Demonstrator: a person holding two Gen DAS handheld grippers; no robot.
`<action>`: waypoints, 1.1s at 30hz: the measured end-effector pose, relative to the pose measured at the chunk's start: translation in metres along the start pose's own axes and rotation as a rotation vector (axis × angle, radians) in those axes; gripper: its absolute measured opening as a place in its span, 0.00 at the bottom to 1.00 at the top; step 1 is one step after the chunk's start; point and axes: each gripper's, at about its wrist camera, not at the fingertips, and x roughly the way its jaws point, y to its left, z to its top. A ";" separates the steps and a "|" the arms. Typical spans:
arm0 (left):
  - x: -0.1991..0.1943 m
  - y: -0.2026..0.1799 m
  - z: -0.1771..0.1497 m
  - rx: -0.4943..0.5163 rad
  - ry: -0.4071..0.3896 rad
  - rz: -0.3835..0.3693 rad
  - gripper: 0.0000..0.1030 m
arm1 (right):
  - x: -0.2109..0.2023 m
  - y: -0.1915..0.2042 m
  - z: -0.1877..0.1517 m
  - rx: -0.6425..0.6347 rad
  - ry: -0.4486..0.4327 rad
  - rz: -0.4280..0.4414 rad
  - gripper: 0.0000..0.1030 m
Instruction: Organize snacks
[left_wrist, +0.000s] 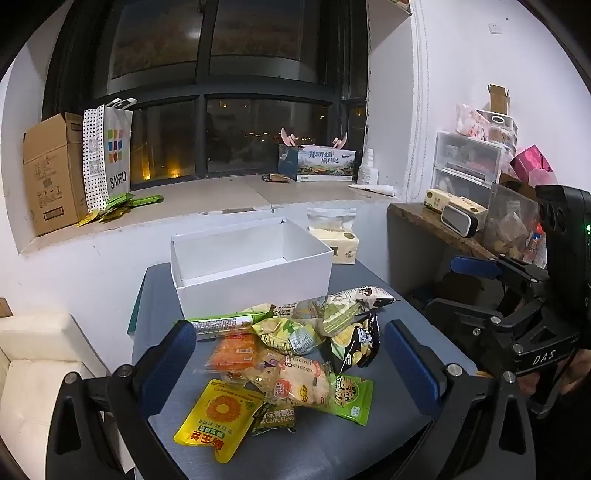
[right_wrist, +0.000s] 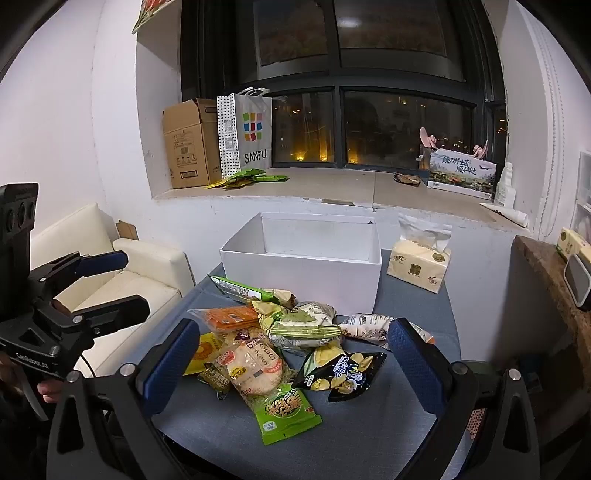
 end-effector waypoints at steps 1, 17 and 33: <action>0.000 0.000 0.000 -0.001 0.000 -0.001 1.00 | 0.000 0.000 0.000 0.001 -0.001 0.001 1.00; -0.002 0.010 0.008 -0.006 0.001 -0.008 1.00 | -0.001 0.001 0.000 -0.006 -0.009 0.000 1.00; -0.002 -0.005 0.004 0.030 -0.011 -0.020 1.00 | 0.000 0.000 -0.001 -0.004 -0.002 -0.003 1.00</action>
